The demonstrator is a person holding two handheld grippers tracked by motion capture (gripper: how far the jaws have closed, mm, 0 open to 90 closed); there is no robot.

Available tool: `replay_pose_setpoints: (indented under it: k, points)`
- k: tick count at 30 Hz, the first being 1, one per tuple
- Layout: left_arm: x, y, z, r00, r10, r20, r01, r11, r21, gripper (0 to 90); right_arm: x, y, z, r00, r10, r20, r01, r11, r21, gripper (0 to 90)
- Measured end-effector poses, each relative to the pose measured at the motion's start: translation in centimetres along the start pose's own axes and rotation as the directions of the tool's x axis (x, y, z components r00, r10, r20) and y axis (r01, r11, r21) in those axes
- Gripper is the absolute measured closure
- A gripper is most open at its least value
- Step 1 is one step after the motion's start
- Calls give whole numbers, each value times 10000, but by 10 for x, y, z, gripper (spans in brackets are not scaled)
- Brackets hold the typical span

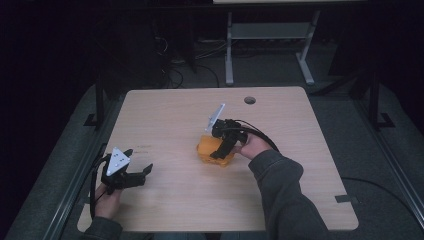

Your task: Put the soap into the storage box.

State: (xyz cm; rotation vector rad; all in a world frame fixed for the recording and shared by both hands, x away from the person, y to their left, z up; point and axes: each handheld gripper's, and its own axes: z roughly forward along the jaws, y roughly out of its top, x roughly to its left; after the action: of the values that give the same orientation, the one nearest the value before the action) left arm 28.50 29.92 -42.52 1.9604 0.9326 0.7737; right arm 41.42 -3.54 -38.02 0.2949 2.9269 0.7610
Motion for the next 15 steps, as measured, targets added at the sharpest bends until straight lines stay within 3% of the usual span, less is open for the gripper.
replay_pose_setpoints:
  k: [15]
  points:
    - [0,0,0,10000,37,-4,-37,10000,34,141,3,-5,-16,9997,40,244,-34,9997,-251,161]
